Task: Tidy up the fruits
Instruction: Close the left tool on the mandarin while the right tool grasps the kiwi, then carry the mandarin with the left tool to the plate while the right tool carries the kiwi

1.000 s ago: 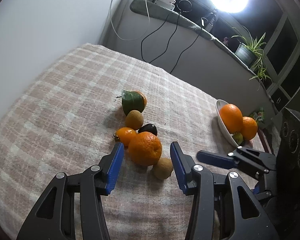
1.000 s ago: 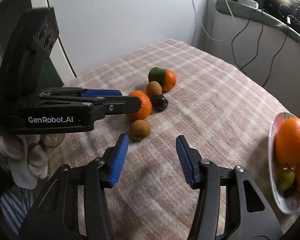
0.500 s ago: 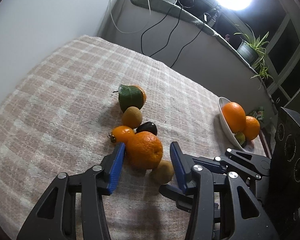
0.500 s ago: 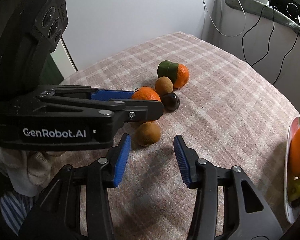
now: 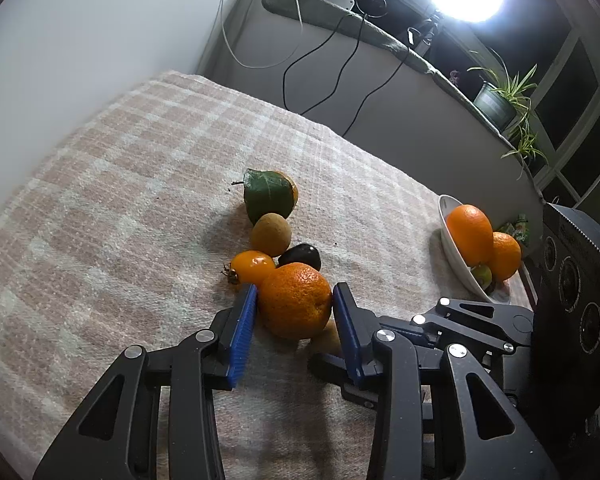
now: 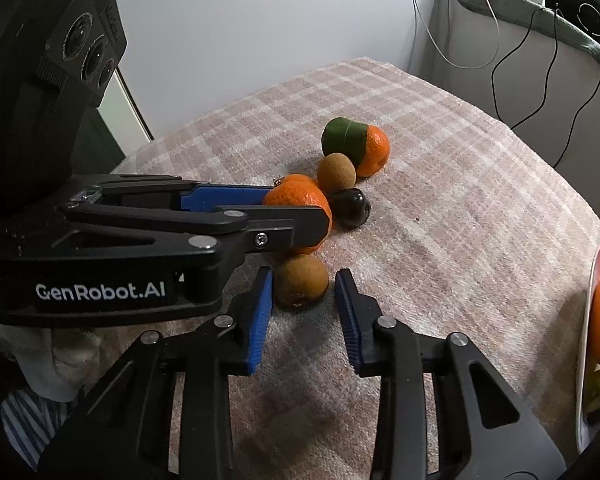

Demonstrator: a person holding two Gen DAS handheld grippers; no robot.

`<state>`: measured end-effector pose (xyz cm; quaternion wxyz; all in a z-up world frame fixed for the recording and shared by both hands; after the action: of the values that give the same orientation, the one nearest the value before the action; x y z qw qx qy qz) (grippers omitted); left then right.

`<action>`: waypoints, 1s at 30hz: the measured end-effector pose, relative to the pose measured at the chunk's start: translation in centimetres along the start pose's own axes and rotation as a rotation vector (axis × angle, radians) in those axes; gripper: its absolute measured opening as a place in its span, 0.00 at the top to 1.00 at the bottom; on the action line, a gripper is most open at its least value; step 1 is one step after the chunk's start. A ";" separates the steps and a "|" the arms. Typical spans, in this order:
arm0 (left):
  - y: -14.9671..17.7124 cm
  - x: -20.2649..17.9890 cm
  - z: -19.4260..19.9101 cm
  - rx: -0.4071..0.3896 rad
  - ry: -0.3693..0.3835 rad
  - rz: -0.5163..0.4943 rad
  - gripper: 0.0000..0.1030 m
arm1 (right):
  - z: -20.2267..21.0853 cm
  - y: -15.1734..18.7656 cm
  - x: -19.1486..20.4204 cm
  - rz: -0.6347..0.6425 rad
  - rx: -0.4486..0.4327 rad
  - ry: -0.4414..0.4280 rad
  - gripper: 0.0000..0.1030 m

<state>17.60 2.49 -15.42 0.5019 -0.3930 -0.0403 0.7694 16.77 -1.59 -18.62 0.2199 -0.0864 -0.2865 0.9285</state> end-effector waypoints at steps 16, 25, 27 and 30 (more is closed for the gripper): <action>-0.3 -0.4 1.3 -0.026 0.003 -0.011 0.64 | 2.5 0.9 -0.7 -0.039 -0.045 0.016 0.72; 0.1 -2.7 1.4 -0.031 0.028 -0.049 0.64 | 6.8 3.4 -3.3 -0.121 -0.097 0.072 0.72; 0.3 -3.6 1.3 -0.026 0.037 -0.062 0.64 | 7.8 4.2 -4.2 -0.146 -0.108 0.089 0.72; 0.7 -4.7 1.0 -0.017 0.049 -0.080 0.64 | 9.4 5.4 -5.5 -0.182 -0.121 0.121 0.72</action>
<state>17.31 -1.33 -12.45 0.5297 -0.4142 -0.0501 0.7385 17.02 -12.73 -13.82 0.3147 -0.1291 -0.3350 0.8787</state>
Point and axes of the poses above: each gripper's, at about its wrist camera, not at the fingertips, and z roughly against the way its jaws point, x to its left, y to its underside, the point moved 10 cm from there along -z, roughly the way its jaws point, and after that the axes turned 15 degrees about z, right-handed, at the moved point
